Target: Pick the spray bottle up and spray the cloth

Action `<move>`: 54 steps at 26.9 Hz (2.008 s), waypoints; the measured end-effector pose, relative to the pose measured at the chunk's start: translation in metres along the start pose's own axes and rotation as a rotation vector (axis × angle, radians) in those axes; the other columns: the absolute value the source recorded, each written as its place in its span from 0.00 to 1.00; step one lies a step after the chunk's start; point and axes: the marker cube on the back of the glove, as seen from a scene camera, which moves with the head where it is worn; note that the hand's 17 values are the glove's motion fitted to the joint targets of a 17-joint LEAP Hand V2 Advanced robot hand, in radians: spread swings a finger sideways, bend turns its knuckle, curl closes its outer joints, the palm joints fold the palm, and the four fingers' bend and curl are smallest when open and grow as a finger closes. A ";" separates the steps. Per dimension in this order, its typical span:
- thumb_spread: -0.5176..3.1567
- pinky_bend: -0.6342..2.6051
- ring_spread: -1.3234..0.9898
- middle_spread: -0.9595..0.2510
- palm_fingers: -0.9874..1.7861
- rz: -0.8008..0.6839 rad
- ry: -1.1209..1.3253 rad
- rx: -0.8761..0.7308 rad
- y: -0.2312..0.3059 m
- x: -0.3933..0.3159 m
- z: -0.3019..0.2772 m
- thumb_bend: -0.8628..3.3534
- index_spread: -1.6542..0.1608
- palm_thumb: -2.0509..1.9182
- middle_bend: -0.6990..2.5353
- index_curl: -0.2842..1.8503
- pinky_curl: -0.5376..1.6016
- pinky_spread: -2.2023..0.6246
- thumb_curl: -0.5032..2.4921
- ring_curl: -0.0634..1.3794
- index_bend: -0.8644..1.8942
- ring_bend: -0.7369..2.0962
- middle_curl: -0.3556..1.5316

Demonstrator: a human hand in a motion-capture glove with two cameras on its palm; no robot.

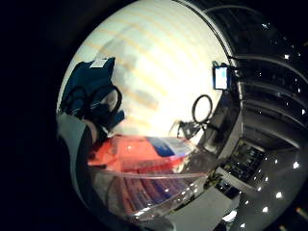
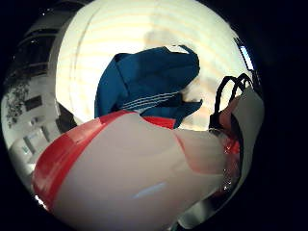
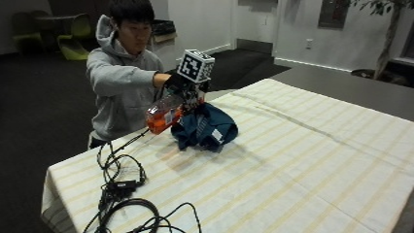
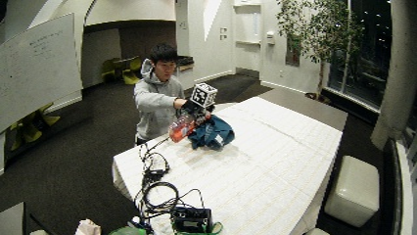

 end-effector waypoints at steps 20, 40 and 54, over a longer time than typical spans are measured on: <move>0.15 0.30 0.50 0.71 0.85 -0.231 -0.446 0.143 0.001 -0.062 -0.031 0.20 0.82 0.77 0.40 0.38 0.42 0.69 0.41 0.34 0.48 0.43 0.44; 0.16 0.30 0.51 0.72 0.83 -0.067 -1.424 0.687 -0.141 -0.180 -0.056 0.20 0.82 0.77 0.39 0.37 0.42 0.70 0.42 0.34 0.46 0.42 0.44; 0.25 0.34 0.51 0.73 0.51 -0.227 -1.277 0.475 -0.167 -0.190 -0.023 0.19 0.76 0.76 0.31 0.35 0.46 0.75 0.41 0.33 0.35 0.37 0.40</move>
